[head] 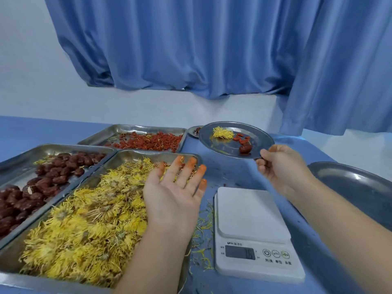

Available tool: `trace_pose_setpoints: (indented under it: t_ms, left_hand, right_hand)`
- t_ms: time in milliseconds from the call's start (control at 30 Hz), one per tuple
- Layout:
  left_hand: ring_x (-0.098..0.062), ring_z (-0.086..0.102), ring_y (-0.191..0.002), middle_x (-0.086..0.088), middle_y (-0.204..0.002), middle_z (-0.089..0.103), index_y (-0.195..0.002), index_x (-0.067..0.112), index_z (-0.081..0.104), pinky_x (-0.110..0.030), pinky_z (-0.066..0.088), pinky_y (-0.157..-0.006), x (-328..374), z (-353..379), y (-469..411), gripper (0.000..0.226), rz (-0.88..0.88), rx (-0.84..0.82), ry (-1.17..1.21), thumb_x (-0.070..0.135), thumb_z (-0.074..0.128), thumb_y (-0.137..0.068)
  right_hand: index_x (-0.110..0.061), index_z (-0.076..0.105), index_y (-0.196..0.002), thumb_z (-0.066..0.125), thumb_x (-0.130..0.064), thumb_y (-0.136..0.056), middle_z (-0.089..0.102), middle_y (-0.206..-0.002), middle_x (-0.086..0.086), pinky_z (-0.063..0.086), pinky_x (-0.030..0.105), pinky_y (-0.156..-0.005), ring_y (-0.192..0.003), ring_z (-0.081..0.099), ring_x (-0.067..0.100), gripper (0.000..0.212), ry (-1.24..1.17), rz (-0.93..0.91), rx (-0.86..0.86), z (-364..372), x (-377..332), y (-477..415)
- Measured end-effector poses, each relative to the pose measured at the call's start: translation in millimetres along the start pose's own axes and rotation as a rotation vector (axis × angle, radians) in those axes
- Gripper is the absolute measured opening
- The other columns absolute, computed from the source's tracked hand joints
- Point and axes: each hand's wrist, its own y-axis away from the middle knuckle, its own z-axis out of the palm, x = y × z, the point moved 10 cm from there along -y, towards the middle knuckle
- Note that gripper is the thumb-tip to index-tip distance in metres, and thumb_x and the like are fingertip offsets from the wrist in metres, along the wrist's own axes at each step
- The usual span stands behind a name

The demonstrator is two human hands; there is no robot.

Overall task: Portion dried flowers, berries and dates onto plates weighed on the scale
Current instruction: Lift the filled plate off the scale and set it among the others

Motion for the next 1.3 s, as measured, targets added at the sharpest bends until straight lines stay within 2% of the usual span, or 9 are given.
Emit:
trace_pose_setpoints:
  t_ms: [233,400,600,767,933,1000,1100,1200,1300]
  left_hand:
    - [-0.03,0.072,-0.097,-0.011,-0.111,0.073,-0.121,0.017,0.062,-0.045,0.049,-0.083,-1,-2,-2,0.048,-0.025,0.003,0.111,0.051,0.039,-0.096]
    - [-0.031,0.071,-0.1,-0.01,-0.114,0.072,-0.119,0.025,0.062,-0.045,0.049,-0.082,2,0,-2,0.044,-0.031,-0.02,0.162,0.053,0.04,-0.094]
    - [-0.03,0.072,-0.097,-0.01,-0.109,0.074,-0.115,0.022,0.065,-0.044,0.048,-0.08,3,3,0,0.047,-0.063,0.003,0.181,0.054,0.037,-0.095]
    - [-0.03,0.072,-0.096,-0.009,-0.106,0.075,-0.113,0.022,0.065,-0.044,0.049,-0.081,2,4,0,0.043,-0.082,0.015,0.179,0.05,0.039,-0.095]
    - [-0.03,0.072,-0.095,-0.009,-0.107,0.075,-0.111,0.023,0.066,-0.043,0.049,-0.078,5,4,0,0.041,-0.081,0.013,0.202,0.05,0.039,-0.095]
    - [-0.03,0.072,-0.094,-0.009,-0.106,0.075,-0.112,0.023,0.066,-0.043,0.048,-0.078,5,4,0,0.041,-0.079,0.013,0.2,0.049,0.04,-0.094]
    - [-0.03,0.072,-0.094,-0.009,-0.106,0.075,-0.112,0.022,0.066,-0.042,0.048,-0.076,6,5,1,0.04,-0.08,0.011,0.196,0.048,0.04,-0.094]
    - [-0.03,0.073,-0.093,-0.009,-0.106,0.075,-0.112,0.021,0.066,-0.041,0.048,-0.075,7,5,0,0.04,-0.075,0.014,0.196,0.047,0.041,-0.094]
    - [-0.029,0.073,-0.093,-0.008,-0.106,0.075,-0.113,0.023,0.065,-0.041,0.048,-0.076,6,6,0,0.04,-0.07,0.006,0.183,0.047,0.039,-0.094]
  right_hand:
    - [-0.013,0.043,-0.081,0.041,0.005,-0.095,0.048,-0.076,0.008,0.042,0.016,-0.037,-0.056,0.053,0.015,0.023,0.036,0.08,0.066,44,39,-85]
    - [-0.006,0.048,-0.096,0.04,0.01,-0.092,0.052,-0.071,0.012,0.04,0.014,-0.032,-0.032,0.052,0.008,0.018,0.062,0.177,0.135,58,78,-124]
    - [-0.006,0.054,-0.107,0.037,0.012,-0.092,0.051,-0.072,0.009,0.038,0.014,-0.031,-0.03,0.049,0.008,0.028,0.082,0.22,0.193,65,102,-151]
    - [-0.002,0.053,-0.104,0.039,0.013,-0.091,0.05,-0.066,0.012,0.041,0.016,-0.031,-0.047,0.048,0.016,0.024,0.122,0.266,0.172,78,113,-158]
    - [0.004,0.053,-0.088,0.043,0.011,-0.092,0.053,-0.069,0.015,0.046,0.017,-0.033,-0.051,0.052,0.017,0.013,0.181,0.301,0.153,86,118,-160]
    - [0.003,0.05,-0.079,0.044,0.01,-0.094,0.053,-0.069,0.014,0.046,0.017,-0.033,-0.053,0.052,0.017,0.018,0.206,0.313,0.131,91,119,-162]
    - [0.002,0.049,-0.08,0.044,0.011,-0.094,0.052,-0.077,0.013,0.046,0.018,-0.033,-0.059,0.052,0.017,0.017,0.221,0.328,0.11,97,119,-164]
    - [0.003,0.052,-0.09,0.045,0.016,-0.091,0.051,-0.101,0.015,0.055,0.02,-0.046,-0.076,0.055,0.021,0.015,0.221,0.355,0.042,108,121,-161]
    - [0.007,0.049,-0.121,0.044,0.018,-0.09,0.048,-0.125,0.018,0.054,0.027,-0.081,-0.109,0.056,0.029,0.033,0.186,0.386,-0.025,115,123,-153]
